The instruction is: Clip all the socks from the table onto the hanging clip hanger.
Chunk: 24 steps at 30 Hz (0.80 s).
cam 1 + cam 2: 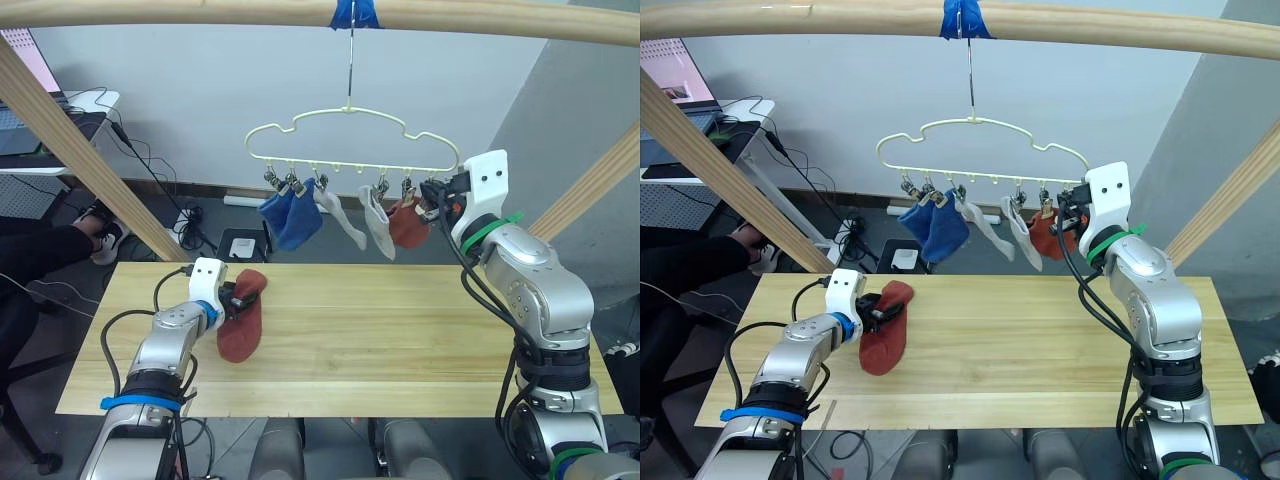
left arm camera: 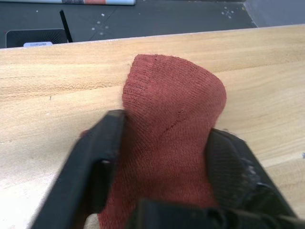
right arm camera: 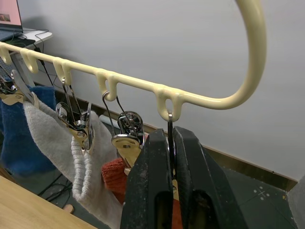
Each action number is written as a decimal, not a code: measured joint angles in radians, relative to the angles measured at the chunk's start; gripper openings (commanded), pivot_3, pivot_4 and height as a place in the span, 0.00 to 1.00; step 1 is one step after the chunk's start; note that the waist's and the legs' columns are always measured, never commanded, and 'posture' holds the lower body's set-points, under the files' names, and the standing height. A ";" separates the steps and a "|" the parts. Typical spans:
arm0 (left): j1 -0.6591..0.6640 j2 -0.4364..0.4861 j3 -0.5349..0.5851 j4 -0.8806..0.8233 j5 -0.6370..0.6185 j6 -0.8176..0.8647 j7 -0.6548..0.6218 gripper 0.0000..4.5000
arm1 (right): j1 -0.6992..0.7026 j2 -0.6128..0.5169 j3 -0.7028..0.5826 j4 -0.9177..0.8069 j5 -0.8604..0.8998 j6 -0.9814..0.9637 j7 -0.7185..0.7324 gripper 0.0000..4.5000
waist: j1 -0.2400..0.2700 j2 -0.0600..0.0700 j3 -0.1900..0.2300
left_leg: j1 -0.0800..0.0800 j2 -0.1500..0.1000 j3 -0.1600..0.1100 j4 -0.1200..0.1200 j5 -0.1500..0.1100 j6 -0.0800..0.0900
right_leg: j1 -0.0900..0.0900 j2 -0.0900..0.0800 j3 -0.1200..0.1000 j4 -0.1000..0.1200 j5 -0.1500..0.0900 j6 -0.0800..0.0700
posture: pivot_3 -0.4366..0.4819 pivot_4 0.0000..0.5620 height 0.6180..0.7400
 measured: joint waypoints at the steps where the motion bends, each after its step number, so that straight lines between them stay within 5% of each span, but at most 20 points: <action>1: 0.007 0.000 0.000 -0.007 0.000 -0.002 -0.002 0.45 | 0.000 0.000 0.000 0.000 0.000 0.000 0.001 0.00 | 0.000 0.000 0.000 | 0.000 0.000 0.000 0.000 0.000 0.000 | 0.000 0.000 0.000 0.000 0.000 0.000 | 0.43 0.40 1.00; 9: 0.042 -0.001 0.000 -0.085 -0.004 0.003 -0.041 0.01 | 0.000 -0.007 0.000 0.000 0.011 0.006 0.008 0.00 | 0.002 0.000 0.000 | 0.000 0.000 0.000 0.000 0.000 0.000 | 0.000 0.000 0.000 0.000 0.000 0.000 | 0.44 0.39 1.00; 16: 0.045 -0.002 0.000 -0.217 -0.043 0.036 -0.106 0.01 | -0.008 -0.045 -0.023 0.001 0.063 0.058 0.050 0.00 | 0.004 0.000 0.000 | 0.000 0.000 0.000 0.000 0.000 0.000 | 0.000 0.000 0.000 0.000 0.000 0.000 | 0.44 0.37 1.00; 24: 0.077 0.016 -0.095 -0.481 -0.123 -0.143 -0.383 0.01 | -0.074 -0.114 -0.139 -0.009 0.254 0.330 0.116 0.00 | 0.012 0.000 0.000 | 0.000 0.000 0.000 0.000 0.000 0.000 | 0.001 0.000 0.000 0.000 0.000 0.000 | 0.43 0.38 1.00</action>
